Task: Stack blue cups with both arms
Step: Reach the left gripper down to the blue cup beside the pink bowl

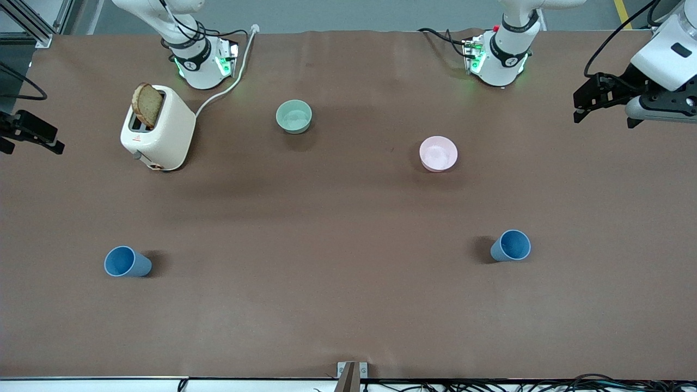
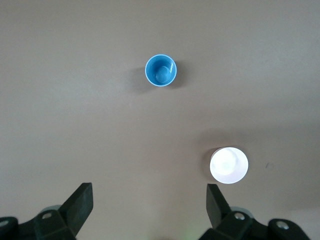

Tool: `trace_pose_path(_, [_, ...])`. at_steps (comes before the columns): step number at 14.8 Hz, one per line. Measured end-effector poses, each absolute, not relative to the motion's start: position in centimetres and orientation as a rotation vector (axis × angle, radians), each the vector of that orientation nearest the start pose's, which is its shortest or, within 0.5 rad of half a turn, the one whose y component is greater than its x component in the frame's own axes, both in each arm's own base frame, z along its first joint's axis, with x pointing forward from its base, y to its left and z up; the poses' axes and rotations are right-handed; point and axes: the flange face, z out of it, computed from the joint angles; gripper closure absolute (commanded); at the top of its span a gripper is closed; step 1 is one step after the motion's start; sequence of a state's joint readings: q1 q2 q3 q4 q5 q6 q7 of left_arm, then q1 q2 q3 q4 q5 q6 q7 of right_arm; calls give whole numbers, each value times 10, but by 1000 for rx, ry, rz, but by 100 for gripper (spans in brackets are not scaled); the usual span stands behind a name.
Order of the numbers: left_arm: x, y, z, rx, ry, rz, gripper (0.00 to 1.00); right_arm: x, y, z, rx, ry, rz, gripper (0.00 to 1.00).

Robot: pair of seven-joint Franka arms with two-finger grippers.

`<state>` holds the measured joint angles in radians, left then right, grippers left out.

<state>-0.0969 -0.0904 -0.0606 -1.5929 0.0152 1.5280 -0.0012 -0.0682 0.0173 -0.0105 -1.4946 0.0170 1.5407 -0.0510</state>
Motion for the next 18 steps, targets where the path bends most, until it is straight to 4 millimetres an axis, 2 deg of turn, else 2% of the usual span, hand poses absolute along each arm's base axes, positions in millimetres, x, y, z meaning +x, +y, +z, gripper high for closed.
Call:
trace_pose_path(5, [524, -66, 655, -3117, 195, -30, 0, 556, -43, 648, -3126, 45, -52, 0])
trace_pose_path(7, [540, -64, 641, -3119, 188, -4, 0, 557, -43, 649, -3127, 46, -69, 0])
trace_pose_path(8, [552, -65, 628, -3121, 187, 1, 0, 558, -43, 649, -3127, 46, -72, 0])
trace_pose_path(10, [584, -61, 589, -3127, 171, -6, 0, 558, -43, 648, -3127, 46, -72, 0])
trace_pose_path(13, [630, -54, 506, -3137, 150, -27, 0, 558, -44, 648, -3127, 47, -71, 0])
trace_pose_path(15, [649, -52, 450, -3142, 142, -19, 0, 558, -44, 648, -3127, 49, -71, 0])
trace_pose_path(18, [665, -47, 367, -3148, 127, 55, 0, 558, -46, 648, -3127, 52, -71, 0])
